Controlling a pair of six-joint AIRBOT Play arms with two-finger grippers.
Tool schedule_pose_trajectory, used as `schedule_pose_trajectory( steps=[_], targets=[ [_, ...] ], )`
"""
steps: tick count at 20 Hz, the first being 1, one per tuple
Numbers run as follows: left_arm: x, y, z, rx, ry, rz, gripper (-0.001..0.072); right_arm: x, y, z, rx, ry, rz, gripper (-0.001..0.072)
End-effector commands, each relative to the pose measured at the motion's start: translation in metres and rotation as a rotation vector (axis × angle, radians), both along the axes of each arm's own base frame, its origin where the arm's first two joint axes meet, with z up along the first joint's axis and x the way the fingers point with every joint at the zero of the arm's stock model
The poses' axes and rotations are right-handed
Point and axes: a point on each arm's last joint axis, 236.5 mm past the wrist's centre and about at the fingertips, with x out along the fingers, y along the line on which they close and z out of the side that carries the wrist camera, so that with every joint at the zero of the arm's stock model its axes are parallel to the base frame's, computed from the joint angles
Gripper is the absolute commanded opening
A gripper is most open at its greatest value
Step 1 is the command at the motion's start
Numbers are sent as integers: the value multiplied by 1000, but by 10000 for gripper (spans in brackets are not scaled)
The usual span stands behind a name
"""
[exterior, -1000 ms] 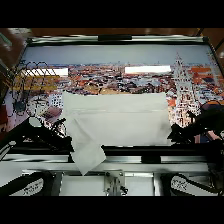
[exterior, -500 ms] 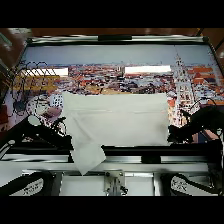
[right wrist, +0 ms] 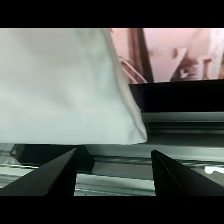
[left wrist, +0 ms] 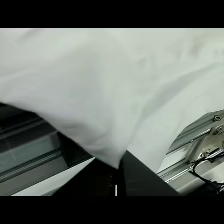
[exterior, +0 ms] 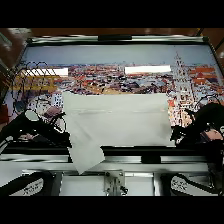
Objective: Fold the shirts.
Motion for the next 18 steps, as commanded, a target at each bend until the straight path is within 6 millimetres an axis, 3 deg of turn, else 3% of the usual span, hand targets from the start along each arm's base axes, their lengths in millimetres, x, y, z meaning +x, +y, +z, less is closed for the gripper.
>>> schedule_pose_trajectory(
  steps=[1, 4, 10, 12, 13, 15, 18],
  targets=[
    [-9, 0, 5, -9, 36, -25, 32, 0, 3, -3, 86, -18, -127, 578],
    [-9, 0, 5, -9, 36, -25, 31, -8, -5, -20, 91, -29, -233, 577],
    [-8, 0, 5, -7, 37, -17, 32, 2, 9, -33, 140, -66, -293, 572],
    [-8, 0, 5, -7, 34, -16, 32, 3, 17, -32, 178, -50, -308, 530],
    [-8, 0, 5, -7, 35, -16, 32, 3, 18, -32, 183, -48, -310, 439],
    [-7, 0, 5, -10, 21, -27, 31, 4, 17, -32, 180, -50, -310, 86],
    [10, 2, 15, -23, -75, -64, 31, 11, 15, -23, 198, -72, -277, 62]
  ],
)
